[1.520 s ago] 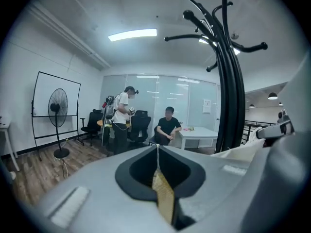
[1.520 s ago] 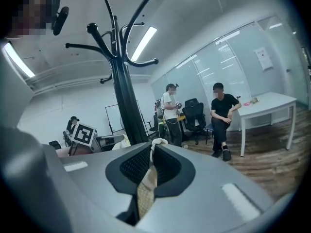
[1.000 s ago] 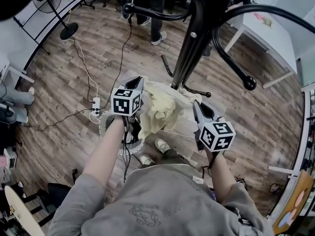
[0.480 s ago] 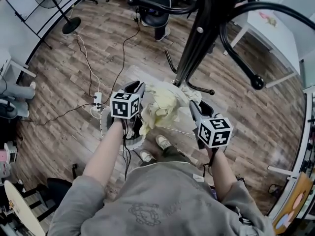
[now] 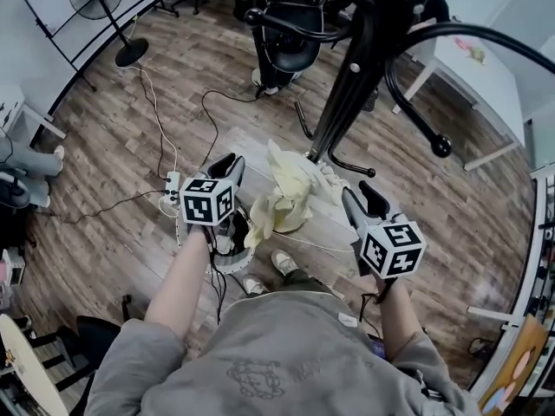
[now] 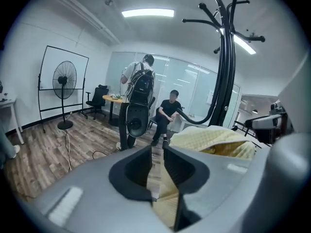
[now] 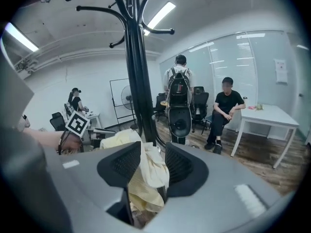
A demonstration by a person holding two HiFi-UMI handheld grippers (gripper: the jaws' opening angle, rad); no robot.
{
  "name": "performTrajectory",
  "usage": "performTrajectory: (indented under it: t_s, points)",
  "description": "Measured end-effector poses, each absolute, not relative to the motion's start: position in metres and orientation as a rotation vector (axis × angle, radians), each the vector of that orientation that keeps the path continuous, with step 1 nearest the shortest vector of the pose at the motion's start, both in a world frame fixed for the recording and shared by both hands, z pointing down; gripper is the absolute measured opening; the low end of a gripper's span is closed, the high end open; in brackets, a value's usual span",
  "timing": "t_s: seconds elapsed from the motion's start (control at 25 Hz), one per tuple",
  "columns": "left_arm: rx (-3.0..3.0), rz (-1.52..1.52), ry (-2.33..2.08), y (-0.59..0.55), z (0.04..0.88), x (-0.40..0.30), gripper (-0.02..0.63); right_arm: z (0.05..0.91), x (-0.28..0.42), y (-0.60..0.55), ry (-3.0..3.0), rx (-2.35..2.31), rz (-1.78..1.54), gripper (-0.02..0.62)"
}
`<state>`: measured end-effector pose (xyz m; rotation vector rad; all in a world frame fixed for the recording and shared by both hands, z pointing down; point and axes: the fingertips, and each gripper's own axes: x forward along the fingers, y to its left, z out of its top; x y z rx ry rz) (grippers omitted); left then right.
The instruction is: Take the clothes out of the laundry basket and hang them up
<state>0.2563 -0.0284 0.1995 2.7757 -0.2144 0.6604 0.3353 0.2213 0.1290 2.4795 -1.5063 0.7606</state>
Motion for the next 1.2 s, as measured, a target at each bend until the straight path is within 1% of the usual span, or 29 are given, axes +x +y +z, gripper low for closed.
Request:
performTrajectory:
  t_s: [0.36,0.44,0.68,0.92,1.04,1.12,1.2]
  points:
    - [2.915,0.479,-0.276,-0.029,0.125,0.224,0.038,0.048,0.297,0.180,-1.802,2.423,0.496,0.140]
    - [2.940,0.422,-0.309,-0.034,0.104,0.211,0.026,0.035,0.289,0.169,-1.856,2.399,0.450,0.135]
    - [3.010,0.306,-0.481,-0.053,0.053,0.151,0.018,0.003,0.256,0.136,-2.056,2.297,0.318,0.111]
    - [3.032,0.313,-0.718,-0.059,0.029,0.086,0.002,-0.013,0.223,0.104,-2.249,2.139,0.266,0.094]
    - [3.041,0.316,-0.761,-0.052,0.023,0.059,0.000,-0.017,0.206,0.086,-2.372,2.060,0.276,0.083]
    - [3.028,0.307,-0.775,-0.046,0.024,0.045,0.000,-0.018,0.195,0.075,-2.435,2.005,0.273,0.056]
    - [2.997,0.288,-0.824,-0.045,0.024,0.027,0.000,-0.017,0.181,0.063,-2.482,1.942,0.260,0.043]
